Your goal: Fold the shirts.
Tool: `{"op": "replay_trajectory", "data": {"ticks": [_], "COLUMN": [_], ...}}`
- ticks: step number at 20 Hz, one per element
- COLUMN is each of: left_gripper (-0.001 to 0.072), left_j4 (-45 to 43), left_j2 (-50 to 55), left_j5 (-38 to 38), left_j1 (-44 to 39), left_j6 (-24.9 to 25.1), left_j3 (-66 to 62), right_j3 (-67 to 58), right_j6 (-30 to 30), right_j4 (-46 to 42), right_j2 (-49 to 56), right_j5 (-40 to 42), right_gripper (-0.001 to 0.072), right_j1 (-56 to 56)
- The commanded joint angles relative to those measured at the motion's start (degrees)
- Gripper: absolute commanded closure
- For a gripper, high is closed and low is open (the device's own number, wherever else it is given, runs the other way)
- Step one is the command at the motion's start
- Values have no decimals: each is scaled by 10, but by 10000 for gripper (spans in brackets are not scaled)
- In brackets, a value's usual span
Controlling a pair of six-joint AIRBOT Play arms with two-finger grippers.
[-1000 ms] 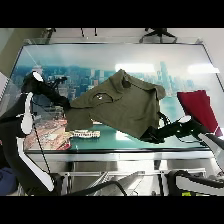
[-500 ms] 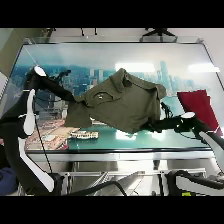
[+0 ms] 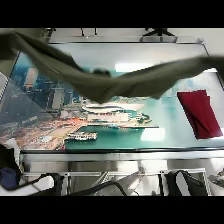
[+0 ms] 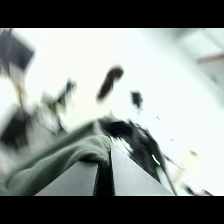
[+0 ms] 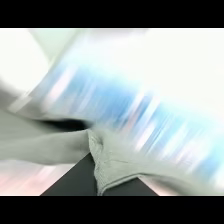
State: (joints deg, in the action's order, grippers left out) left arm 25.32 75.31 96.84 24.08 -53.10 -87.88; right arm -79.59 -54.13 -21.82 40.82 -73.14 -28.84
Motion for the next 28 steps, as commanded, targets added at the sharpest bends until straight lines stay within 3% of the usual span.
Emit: {"op": "replay_trajectory", "data": {"ticks": [1, 5, 7, 8, 13, 16, 19, 22, 25, 28], "left_gripper": [687, 687, 687, 687, 686, 686, 686, 687, 687, 687], "left_j4": [1, -204, -322, -373, -542, -634, -647, -651, -680, -694], "left_j2": [-195, -294, -288, -266, -46, 143, 313, 414, 442, 409], "left_j5": [-153, -271, -311, -328, -447, -462, -442, -406, -391, -374], "left_j1": [67, 123, 89, 50, -163, -207, -211, -211, -202, -183], "left_j6": [-6, -19, -37, -40, 12, -15, -21, -29, -40, -42], "left_j3": [48, 47, 47, 47, 35, -49, -161, -245, -304, -285], "right_j3": [-142, -144, -94, -63, 90, 110, 85, 21, -60, -87], "right_j6": [4, 11, 42, 49, 64, 61, 71, 90, 86, 83], "right_j4": [-46, -1, 104, 116, 6, -22, 64, 158, 192, 174], "right_j2": [-95, -68, -25, -2, 145, 326, 520, 662, 723, 714], "right_j5": [48, 39, 5, 0, 98, 164, 180, 134, 101, 63], "right_gripper": [690, 690, 691, 691, 691, 691, 690, 691, 690, 690], "right_j1": [-90, -87, -86, -72, 99, 147, 141, 141, 141, 131]}}
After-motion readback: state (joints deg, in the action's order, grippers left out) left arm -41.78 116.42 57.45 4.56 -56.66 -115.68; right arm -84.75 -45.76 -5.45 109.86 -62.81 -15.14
